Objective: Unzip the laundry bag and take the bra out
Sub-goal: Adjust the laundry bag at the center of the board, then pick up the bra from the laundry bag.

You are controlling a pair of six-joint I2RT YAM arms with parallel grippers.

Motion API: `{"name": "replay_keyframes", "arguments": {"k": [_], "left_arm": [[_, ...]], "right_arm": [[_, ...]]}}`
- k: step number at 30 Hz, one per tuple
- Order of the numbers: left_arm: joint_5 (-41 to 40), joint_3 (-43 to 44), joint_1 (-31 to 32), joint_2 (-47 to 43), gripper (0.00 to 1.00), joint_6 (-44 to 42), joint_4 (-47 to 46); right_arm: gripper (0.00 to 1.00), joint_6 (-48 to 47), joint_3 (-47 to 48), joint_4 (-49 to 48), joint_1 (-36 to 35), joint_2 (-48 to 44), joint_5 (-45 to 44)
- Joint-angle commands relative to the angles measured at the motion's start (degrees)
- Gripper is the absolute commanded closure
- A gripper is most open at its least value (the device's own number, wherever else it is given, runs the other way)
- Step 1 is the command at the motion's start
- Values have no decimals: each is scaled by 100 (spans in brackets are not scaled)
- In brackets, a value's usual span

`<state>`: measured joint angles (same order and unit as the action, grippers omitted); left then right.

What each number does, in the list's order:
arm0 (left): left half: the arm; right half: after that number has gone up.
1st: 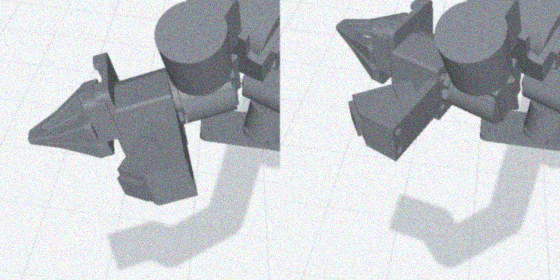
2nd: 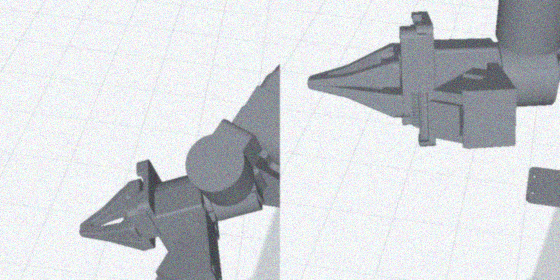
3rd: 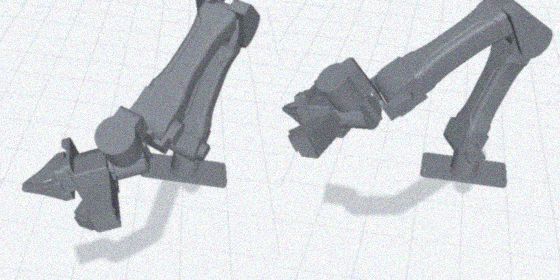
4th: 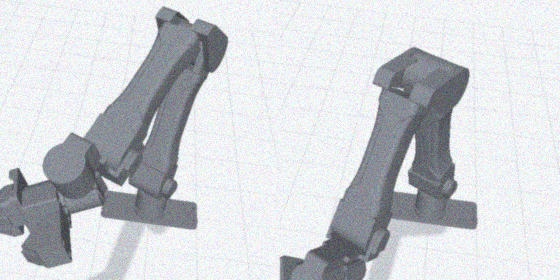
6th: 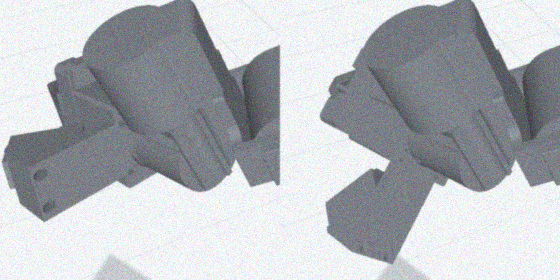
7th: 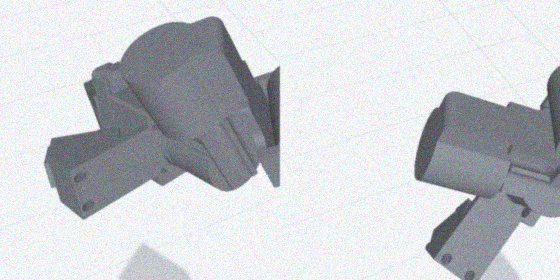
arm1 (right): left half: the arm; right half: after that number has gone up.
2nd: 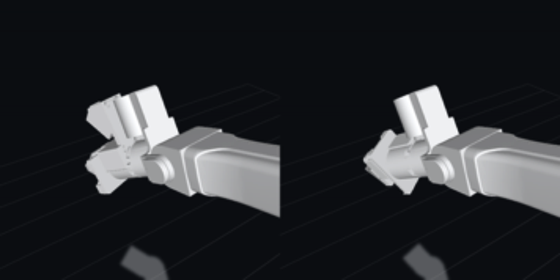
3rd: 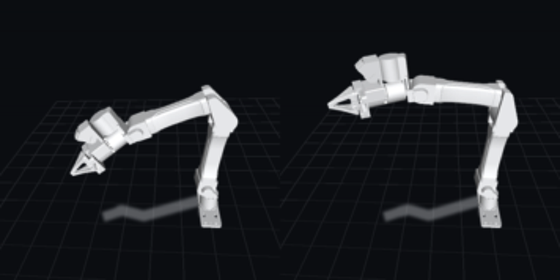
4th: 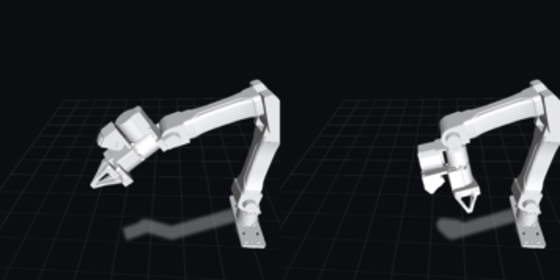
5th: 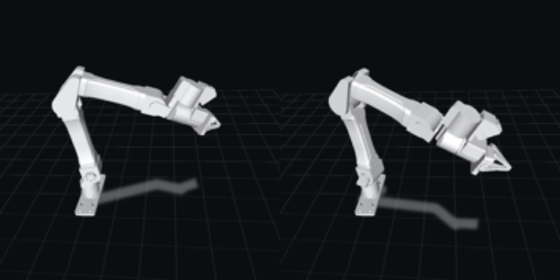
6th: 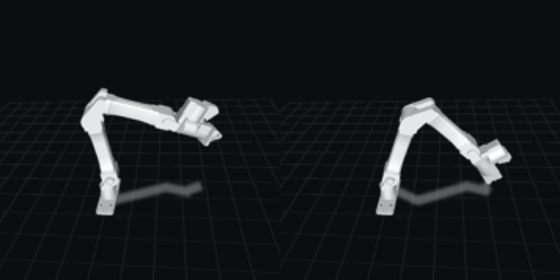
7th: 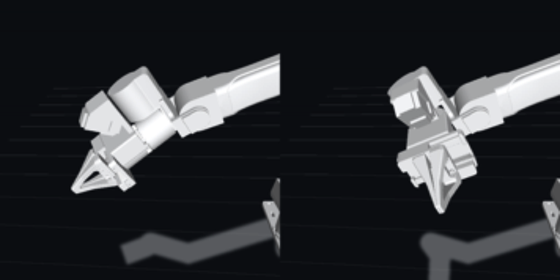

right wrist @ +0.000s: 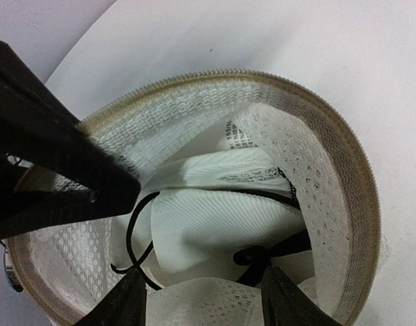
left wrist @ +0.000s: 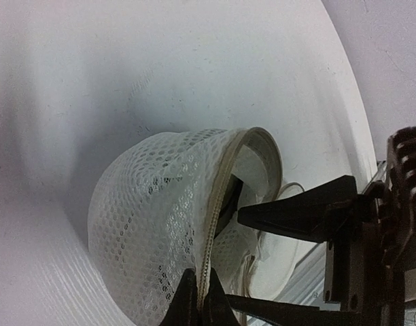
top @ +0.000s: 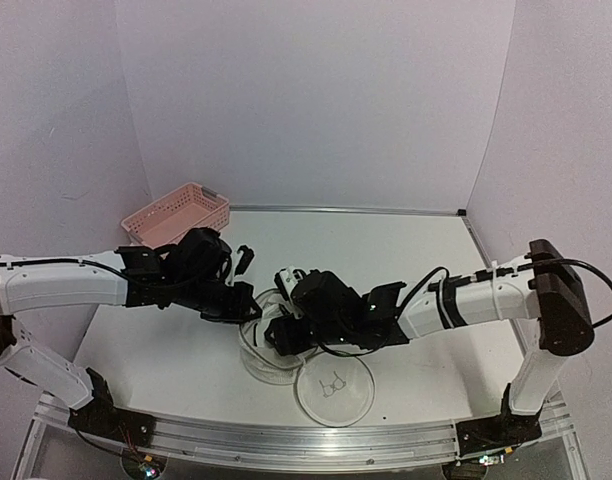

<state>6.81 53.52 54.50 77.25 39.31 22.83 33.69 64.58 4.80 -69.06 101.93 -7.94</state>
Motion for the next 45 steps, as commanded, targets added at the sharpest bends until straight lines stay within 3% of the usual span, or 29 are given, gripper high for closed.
{"name": "replay_keyframes", "arguments": {"k": [1, 12, 30, 45], "left_arm": [[-548, -128, 21, -276, 100, 142, -251], [-1261, -406, 19, -115, 100, 197, -55], [-1200, -635, 30, 506, 100, 44, -123], [-90, -747, 32, 730, 100, -133, -947]], "right_arm": [[39, 374, 465, -379, 4, 250, 8], [34, 731, 852, -436, 23, 713, -284], [31, 1080, 1361, -436, 137, 1427, -651], [31, 1157, 1230, -509, 234, 1462, -741]]}}
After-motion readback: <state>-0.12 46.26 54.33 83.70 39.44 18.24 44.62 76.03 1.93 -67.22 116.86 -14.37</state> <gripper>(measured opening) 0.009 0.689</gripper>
